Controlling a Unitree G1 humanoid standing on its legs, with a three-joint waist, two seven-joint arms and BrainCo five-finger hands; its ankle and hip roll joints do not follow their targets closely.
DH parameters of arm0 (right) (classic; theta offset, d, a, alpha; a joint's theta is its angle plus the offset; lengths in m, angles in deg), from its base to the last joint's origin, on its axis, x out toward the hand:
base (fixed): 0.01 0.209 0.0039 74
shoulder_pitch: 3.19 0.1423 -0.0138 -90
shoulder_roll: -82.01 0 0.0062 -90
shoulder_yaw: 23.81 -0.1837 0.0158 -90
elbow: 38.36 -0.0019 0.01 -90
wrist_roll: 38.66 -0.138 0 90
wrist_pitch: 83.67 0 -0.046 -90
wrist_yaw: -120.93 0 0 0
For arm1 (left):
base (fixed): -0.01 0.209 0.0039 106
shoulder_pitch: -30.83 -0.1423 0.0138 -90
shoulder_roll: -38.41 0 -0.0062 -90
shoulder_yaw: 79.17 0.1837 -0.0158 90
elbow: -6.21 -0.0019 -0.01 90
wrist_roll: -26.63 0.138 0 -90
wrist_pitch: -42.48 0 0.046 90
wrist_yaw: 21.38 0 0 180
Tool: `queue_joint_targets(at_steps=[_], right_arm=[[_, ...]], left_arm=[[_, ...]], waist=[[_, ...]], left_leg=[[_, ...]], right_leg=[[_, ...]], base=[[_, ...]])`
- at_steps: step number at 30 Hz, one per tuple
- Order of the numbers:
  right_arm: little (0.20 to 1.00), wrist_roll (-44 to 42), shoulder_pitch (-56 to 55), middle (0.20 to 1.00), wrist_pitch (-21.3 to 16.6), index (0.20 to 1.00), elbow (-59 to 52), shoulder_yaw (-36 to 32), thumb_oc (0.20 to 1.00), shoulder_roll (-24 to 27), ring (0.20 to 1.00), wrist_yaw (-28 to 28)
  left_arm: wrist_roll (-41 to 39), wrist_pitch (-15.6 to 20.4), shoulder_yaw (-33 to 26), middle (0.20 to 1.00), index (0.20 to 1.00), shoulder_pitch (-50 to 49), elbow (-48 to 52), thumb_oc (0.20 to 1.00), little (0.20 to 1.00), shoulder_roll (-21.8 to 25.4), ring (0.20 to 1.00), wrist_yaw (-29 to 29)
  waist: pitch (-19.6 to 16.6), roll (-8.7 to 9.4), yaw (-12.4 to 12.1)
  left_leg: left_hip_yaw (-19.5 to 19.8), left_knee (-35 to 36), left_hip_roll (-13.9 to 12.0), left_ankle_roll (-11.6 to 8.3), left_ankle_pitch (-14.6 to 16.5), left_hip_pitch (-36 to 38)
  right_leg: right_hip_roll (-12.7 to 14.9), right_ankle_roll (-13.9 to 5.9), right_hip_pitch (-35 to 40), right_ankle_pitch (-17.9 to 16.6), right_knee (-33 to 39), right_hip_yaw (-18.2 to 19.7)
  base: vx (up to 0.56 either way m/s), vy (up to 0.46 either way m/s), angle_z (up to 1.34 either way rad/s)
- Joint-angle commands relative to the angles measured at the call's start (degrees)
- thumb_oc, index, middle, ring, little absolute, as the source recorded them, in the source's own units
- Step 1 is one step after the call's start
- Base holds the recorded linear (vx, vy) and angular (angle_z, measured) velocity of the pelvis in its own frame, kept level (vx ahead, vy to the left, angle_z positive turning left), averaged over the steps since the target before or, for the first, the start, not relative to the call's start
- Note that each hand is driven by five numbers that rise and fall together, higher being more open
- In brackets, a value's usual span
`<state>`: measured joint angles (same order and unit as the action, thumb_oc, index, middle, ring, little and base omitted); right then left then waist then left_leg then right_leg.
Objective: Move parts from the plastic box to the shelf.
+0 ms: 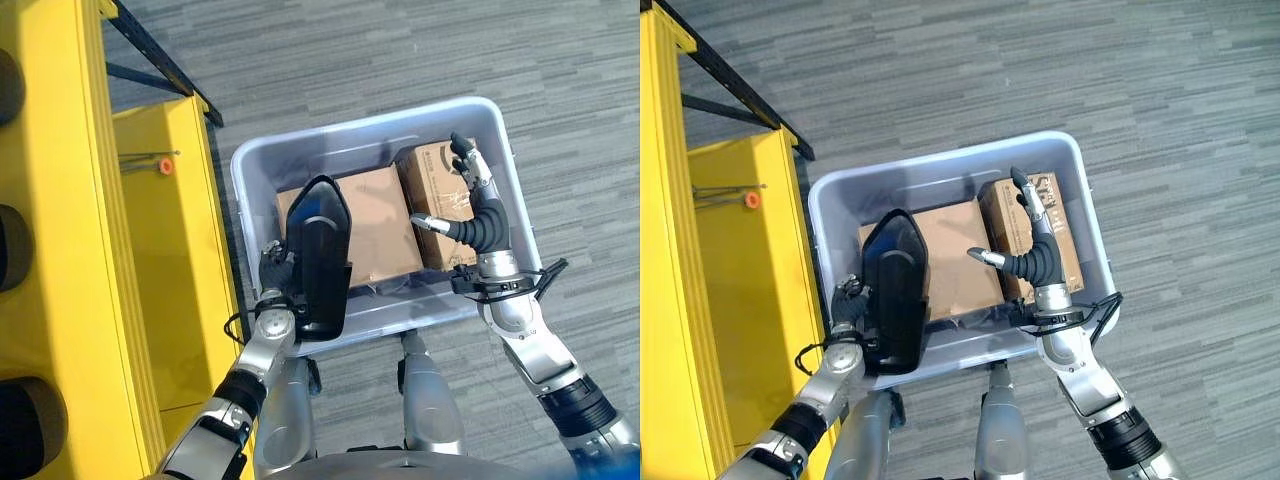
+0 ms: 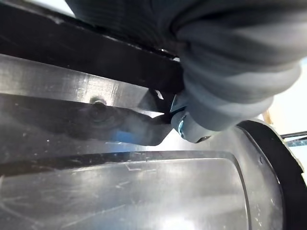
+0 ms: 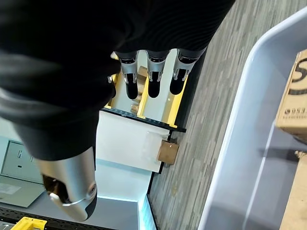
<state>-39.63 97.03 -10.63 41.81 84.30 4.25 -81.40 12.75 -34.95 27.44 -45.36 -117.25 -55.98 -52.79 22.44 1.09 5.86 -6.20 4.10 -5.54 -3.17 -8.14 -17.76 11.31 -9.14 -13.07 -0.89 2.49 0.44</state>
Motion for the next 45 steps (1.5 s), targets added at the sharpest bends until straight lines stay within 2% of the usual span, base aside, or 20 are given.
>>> queue_joint_targets(at_steps=[1,9,15,23,30,31,35,36,38,39,40,41,43,45], right_arm=[[1.000,0.00,-0.44,1.000,-2.33,1.000,-0.34,-2.15,1.000,1.17,1.000,1.44],[1.000,-0.21,-2.69,1.000,-2.00,1.000,-0.01,-4.11,1.000,1.19,1.000,3.67],[1.000,0.05,-4.79,1.000,-1.40,1.000,0.34,-5.81,1.000,0.96,1.000,6.02],[1.000,0.00,-5.77,1.000,-1.03,1.000,0.53,-6.79,1.000,0.77,1.000,7.76],[1.000,-0.68,-7.85,1.000,-0.61,1.000,0.32,-7.20,1.000,0.87,1.000,10.20],[1.000,-0.97,-7.79,1.000,-0.53,1.000,0.50,-7.04,1.000,0.95,1.000,10.78],[1.000,-1.69,-6.89,1.000,-0.51,1.000,0.60,-6.13,1.000,1.21,1.000,11.59],[1.000,-1.73,-5.45,1.000,-0.81,1.000,0.24,-5.67,1.000,1.74,1.000,11.63],[1.000,-2.17,-2.62,1.000,-1.42,1.000,0.48,-4.75,1.000,1.94,1.000,11.31],[1.000,-2.40,0.69,1.000,-2.11,1.000,0.75,-3.49,1.000,2.21,1.000,10.52],[1.000,-2.30,1.83,1.000,-2.18,1.000,1.06,-3.18,1.000,2.16,1.000,10.24],[1.000,-1.74,4.14,1.000,-2.17,1.000,1.53,-2.63,1.000,2.44,1.000,9.04],[1.000,-1.26,4.92,1.000,-1.98,1.000,1.58,-2.47,1.000,2.99,1.000,8.65],[1.000,-0.97,4.61,1.000,-2.12,1.000,1.25,-2.66,1.000,3.20,1.000,8.42]], left_arm=[[1.77,3.38,-3.34,0.200,0.200,-1.60,3.24,0.200,0.200,3.14,0.200,1.87],[1.33,5.22,-6.07,0.200,0.200,-5.52,12.73,0.200,0.200,5.65,0.200,4.71],[-0.38,6.49,-8.28,0.200,0.200,-8.73,22.39,0.200,0.200,7.24,0.200,8.99],[-2.62,7.11,-9.68,0.200,0.200,-12.13,29.26,0.200,0.200,8.39,0.200,13.24],[-6.39,6.36,-11.13,0.200,0.200,-19.15,34.46,0.200,0.200,9.66,0.200,18.55],[-7.57,6.00,-11.33,0.200,0.200,-20.84,35.29,0.200,0.200,9.70,0.200,19.50],[-8.60,5.76,-11.93,0.200,0.200,-22.87,36.12,0.200,0.200,9.59,0.200,20.49],[-9.58,5.57,-12.44,0.200,0.200,-24.07,36.71,0.200,0.200,9.18,0.200,20.98],[-10.91,5.56,-12.68,0.200,0.200,-24.91,37.26,0.200,0.200,8.83,0.200,21.24],[-11.57,5.30,-12.07,0.200,0.200,-25.19,37.18,0.200,0.200,8.71,0.200,21.45],[-11.98,5.21,-11.68,0.200,0.200,-24.87,36.94,0.200,0.200,8.62,0.200,21.57],[-11.94,4.97,-10.97,0.200,0.200,-23.45,36.16,0.200,0.200,8.58,0.200,21.20],[-12.12,5.16,-10.86,0.200,0.200,-22.87,35.76,0.200,0.200,8.65,0.200,21.40],[-11.54,5.53,-10.80,0.200,0.200,-22.25,36.11,0.200,0.200,8.60,0.200,21.11]], waist=[[-4.22,2.19,-1.14],[-7.57,1.40,-1.50],[-10.46,0.56,-1.74],[-13.08,-0.38,-2.07],[-15.38,-1.73,-2.68],[-15.79,-2.11,-3.00],[-15.67,-2.62,-3.69],[-15.05,-3.03,-4.52],[-13.78,-3.67,-5.54],[-12.49,-4.31,-6.83],[-12.05,-4.55,-7.09],[-10.82,-4.51,-7.79],[-10.29,-3.45,-8.10],[-10.14,-2.26,-7.80]], left_leg=[[-0.14,-0.67,-6.33,-5.10,2.07,6.15],[0.14,0.17,-5.89,-4.94,2.62,8.68],[0.46,0.53,-5.97,-4.87,3.30,11.74],[0.78,0.66,-6.39,-4.96,3.66,14.44],[1.90,0.47,-8.27,-5.10,3.21,17.42],[2.52,0.17,-9.15,-4.88,2.97,18.05],[3.62,-1.35,-10.72,-4.56,2.35,18.49],[4.91,-2.57,-12.32,-4.77,0.80,18.07],[6.84,-2.82,-14.07,-5.30,-2.27,16.69],[9.08,-1.42,-15.05,-6.21,-7.51,14.62],[9.51,-0.56,-15.08,-6.54,-9.40,13.48],[7.94,0.13,-14.06,-6.36,-13.32,9.93],[6.51,-0.86,-12.00,-5.38,-11.06,9.69],[4.82,-8.22,-10.66,-3.80,-5.92,10.32]], right_leg=[[3.52,-1.82,-3.78,-5.91,-5.02,0.24],[4.20,-2.43,-0.44,-6.18,-2.96,-0.48],[4.53,-2.60,2.94,-5.42,-2.78,-1.08],[4.36,-2.45,6.01,-4.14,-3.13,-1.83],[2.14,-1.27,8.80,-0.14,-6.81,-3.15],[0.91,-0.59,9.06,1.87,-9.15,-3.12],[-1.29,0.96,8.61,5.03,-14.02,-3.31],[-3.17,2.21,8.19,7.11,-16.92,-4.25],[-5.20,3.48,6.95,8.52,-19.00,-5.57],[-6.57,4.37,5.71,8.82,-19.67,-7.18],[-6.72,4.60,5.11,8.98,-19.75,-8.03],[-5.57,4.98,4.62,8.67,-19.30,-10.95],[-4.10,5.11,4.31,7.35,-17.91,-12.06],[-1.97,5.79,4.03,5.13,-15.86,-14.31]], base=[[0.05,0.027,0.13],[0.04,0.017,0.07],[0.05,0.012,0.01],[0.01,-0.009,-0.01],[0.01,-0.074,0.08],[-0.01,-0.104,0.06],[-0.04,-0.148,0.03],[-0.16,-0.278,0.09],[-0.24,-0.295,0.21],[-0.27,-0.254,0.39],[-0.36,-0.276,0.98],[-0.28,-0.188,1.38],[-0.24,-0.156,1.43],[-0.27,-0.164,1.08]])
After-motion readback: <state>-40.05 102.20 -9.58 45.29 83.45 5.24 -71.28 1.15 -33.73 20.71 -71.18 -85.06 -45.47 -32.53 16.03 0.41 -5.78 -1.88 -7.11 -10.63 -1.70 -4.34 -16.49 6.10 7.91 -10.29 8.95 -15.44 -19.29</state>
